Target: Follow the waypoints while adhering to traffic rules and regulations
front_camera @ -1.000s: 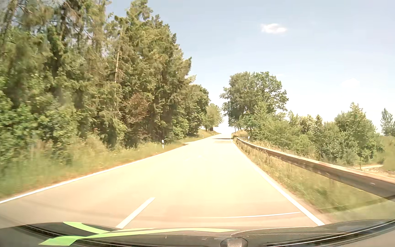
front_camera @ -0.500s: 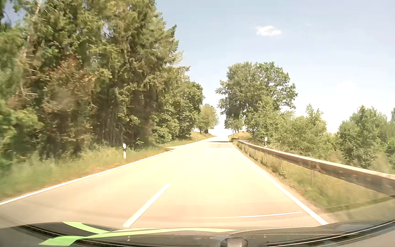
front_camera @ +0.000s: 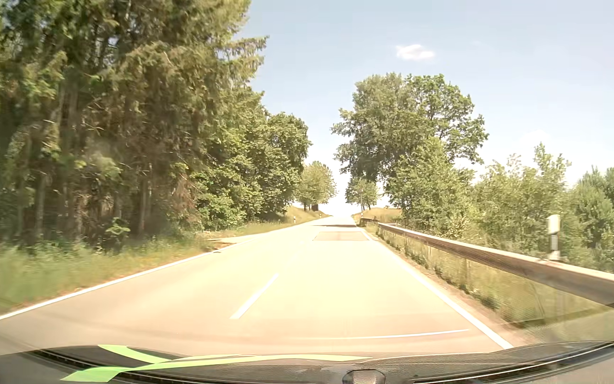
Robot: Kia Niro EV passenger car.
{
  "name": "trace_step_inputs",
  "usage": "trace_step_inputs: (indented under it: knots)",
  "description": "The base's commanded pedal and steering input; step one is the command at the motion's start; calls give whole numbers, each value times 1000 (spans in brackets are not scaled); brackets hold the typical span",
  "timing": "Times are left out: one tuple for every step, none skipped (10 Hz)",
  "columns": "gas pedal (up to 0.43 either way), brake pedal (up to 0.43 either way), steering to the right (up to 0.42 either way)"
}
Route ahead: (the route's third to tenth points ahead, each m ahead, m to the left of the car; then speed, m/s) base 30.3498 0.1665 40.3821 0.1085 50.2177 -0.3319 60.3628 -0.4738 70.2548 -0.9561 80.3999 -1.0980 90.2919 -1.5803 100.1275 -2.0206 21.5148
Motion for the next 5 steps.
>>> trace_step_inputs:
  knots:
    - [390, 0, 3]
    - [390, 0, 3]
    - [390, 0, 3]
    - [390, 0, 3]
    - [390, 0, 3]
